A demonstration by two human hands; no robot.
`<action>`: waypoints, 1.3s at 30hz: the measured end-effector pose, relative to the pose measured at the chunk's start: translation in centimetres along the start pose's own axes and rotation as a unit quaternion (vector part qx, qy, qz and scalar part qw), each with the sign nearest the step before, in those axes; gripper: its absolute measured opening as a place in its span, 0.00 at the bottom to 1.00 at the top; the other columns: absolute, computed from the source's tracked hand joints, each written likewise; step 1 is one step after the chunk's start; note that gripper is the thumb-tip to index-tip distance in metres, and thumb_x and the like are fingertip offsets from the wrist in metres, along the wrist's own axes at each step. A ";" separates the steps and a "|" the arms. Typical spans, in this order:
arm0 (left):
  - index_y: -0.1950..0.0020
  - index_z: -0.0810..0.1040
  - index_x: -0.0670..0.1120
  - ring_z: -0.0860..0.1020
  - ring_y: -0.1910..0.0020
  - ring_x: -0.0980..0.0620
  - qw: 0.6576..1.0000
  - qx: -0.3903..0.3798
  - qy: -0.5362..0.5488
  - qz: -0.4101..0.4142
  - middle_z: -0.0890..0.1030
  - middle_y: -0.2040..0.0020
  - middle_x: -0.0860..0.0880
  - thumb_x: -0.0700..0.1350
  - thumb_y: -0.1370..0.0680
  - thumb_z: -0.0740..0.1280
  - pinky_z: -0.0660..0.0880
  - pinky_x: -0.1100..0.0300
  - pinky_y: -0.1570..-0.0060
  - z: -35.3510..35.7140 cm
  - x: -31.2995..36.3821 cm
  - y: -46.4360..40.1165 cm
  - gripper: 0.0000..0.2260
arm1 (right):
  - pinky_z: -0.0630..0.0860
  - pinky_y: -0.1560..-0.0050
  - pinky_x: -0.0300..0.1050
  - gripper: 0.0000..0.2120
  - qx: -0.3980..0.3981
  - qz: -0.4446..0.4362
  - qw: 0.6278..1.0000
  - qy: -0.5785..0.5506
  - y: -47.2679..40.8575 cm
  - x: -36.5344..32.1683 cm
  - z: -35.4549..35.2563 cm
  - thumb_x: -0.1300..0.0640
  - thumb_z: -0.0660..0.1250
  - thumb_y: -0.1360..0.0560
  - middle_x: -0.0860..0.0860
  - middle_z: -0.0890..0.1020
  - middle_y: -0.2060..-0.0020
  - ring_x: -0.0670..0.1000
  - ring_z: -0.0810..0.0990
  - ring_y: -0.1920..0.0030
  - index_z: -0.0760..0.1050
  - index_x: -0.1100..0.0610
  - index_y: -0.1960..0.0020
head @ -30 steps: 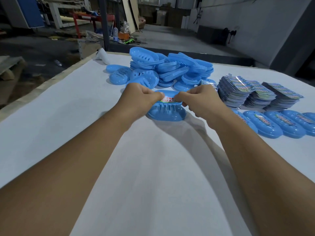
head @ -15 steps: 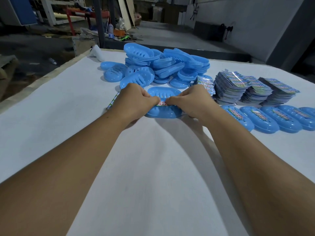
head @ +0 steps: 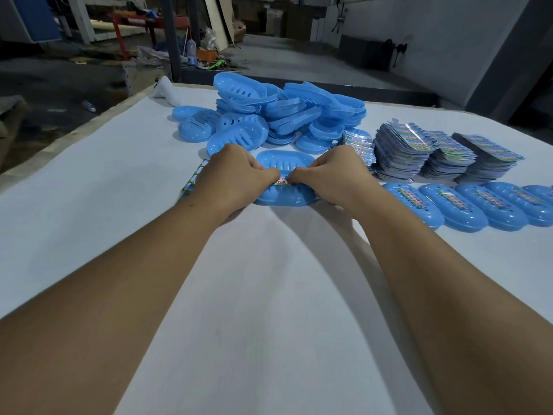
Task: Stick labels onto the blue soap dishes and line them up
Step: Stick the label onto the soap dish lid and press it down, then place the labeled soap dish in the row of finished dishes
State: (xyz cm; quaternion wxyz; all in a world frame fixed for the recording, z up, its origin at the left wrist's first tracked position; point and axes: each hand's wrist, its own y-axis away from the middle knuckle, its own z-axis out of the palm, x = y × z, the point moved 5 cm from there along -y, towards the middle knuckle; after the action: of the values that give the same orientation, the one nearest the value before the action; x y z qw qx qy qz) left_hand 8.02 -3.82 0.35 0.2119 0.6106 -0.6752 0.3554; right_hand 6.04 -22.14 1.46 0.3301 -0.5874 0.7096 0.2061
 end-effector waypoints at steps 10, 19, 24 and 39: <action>0.66 0.81 0.50 0.78 0.62 0.51 0.987 0.056 -0.138 0.063 0.81 0.66 0.54 0.58 0.31 0.71 0.70 0.58 0.64 -0.2 1.5 0.7 0.12 | 0.65 0.68 0.44 0.22 0.042 -0.030 0.996 0.070 -0.1 -0.1 0.0 0.45 0.75 0.33 0.52 0.72 0.74 0.50 0.68 0.70 0.81 0.66 0.60; 0.63 0.73 0.55 0.73 0.62 0.48 0.962 0.091 -0.231 0.114 0.74 0.63 0.55 0.62 0.29 0.68 0.65 0.56 0.60 -0.6 2.5 0.9 0.13 | 0.64 0.68 0.43 0.17 0.101 -0.096 0.967 0.211 0.4 -1.7 -0.2 0.43 0.72 0.31 0.52 0.74 0.70 0.56 0.77 0.63 0.77 0.57 0.62; 0.60 0.74 0.55 0.74 0.60 0.50 0.968 0.087 -0.209 0.112 0.76 0.61 0.56 0.64 0.29 0.70 0.66 0.56 0.61 -0.7 1.8 0.5 0.15 | 0.62 0.69 0.44 0.27 0.083 -0.075 0.969 0.219 0.2 -1.1 -0.5 0.32 0.73 0.33 0.51 0.74 0.68 0.55 0.75 0.62 0.75 0.57 0.60; 0.59 0.74 0.52 0.74 0.65 0.48 0.969 0.176 -0.123 0.124 0.77 0.66 0.52 0.60 0.20 0.62 0.63 0.57 0.68 -2.8 1.0 0.5 0.14 | 0.76 0.51 0.42 0.14 -0.004 -0.191 0.977 0.091 2.1 -0.7 -0.3 0.41 0.73 0.26 0.43 0.83 0.54 0.46 0.80 0.53 0.80 0.50 0.49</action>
State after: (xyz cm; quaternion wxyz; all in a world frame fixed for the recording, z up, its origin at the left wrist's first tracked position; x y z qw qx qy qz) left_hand 6.99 -2.41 2.84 -0.0291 0.5888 -0.6934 0.4142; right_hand 3.97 -21.33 1.95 0.2953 -0.7295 0.6107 0.0876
